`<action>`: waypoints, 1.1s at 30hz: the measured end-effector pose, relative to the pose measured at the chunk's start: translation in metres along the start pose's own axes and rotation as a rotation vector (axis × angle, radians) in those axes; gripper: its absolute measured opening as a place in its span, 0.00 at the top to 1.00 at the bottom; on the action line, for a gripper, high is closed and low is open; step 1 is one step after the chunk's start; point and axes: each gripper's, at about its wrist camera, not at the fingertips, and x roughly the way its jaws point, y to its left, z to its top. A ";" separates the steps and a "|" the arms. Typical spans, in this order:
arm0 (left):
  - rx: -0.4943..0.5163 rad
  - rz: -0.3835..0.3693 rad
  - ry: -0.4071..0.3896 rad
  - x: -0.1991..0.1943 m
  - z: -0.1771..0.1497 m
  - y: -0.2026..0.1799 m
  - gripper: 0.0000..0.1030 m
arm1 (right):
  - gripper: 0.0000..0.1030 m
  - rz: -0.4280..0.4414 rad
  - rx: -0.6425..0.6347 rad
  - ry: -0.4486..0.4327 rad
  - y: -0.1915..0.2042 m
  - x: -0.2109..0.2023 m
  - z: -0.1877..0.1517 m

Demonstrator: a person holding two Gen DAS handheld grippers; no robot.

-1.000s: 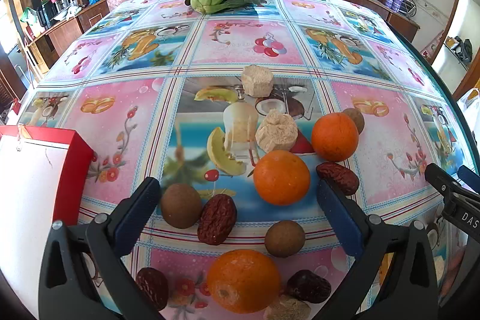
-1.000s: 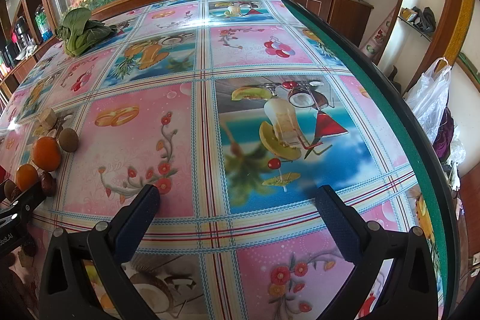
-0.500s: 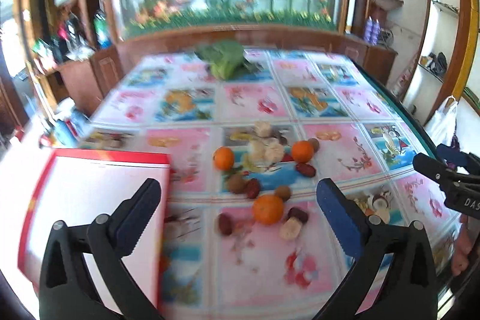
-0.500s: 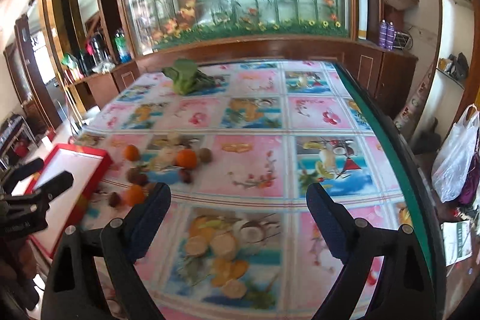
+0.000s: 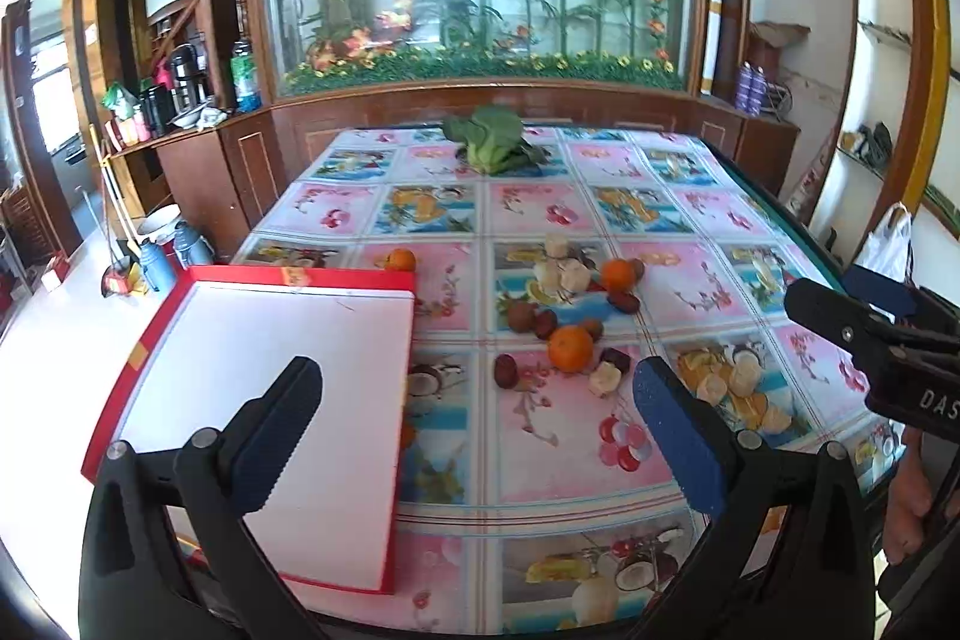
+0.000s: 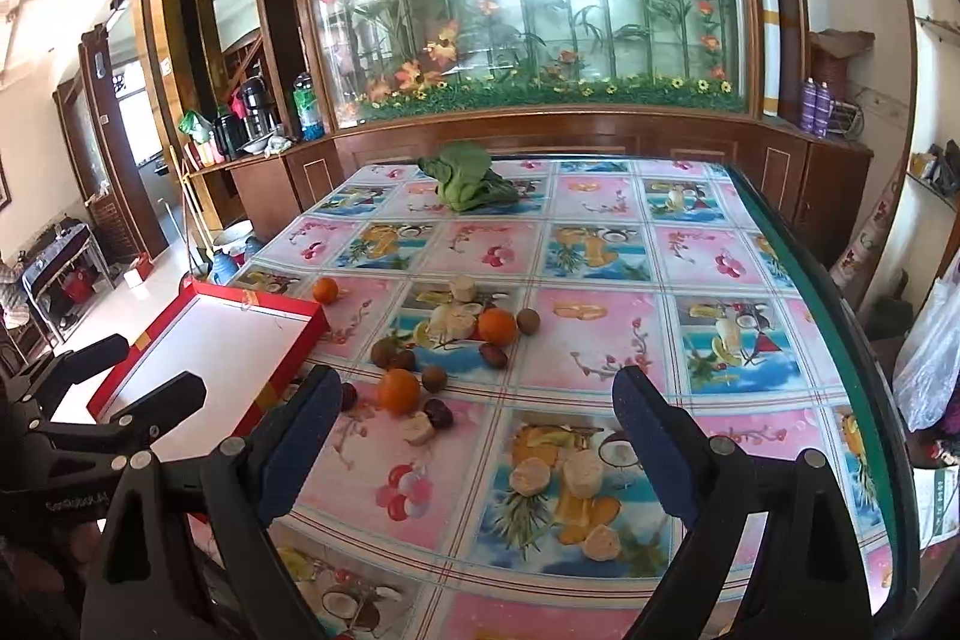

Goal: Organize fruits
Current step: 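Move both tools toward the oranges in the fruit pile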

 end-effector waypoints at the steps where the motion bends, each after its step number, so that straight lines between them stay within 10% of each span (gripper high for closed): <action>1: -0.006 0.001 -0.002 -0.001 0.000 0.002 0.00 | 0.10 0.002 -0.003 -0.005 0.002 -0.001 0.001; 33: 0.018 0.065 0.072 0.061 0.032 0.025 0.00 | 0.10 -0.027 -0.010 0.094 -0.017 0.069 0.024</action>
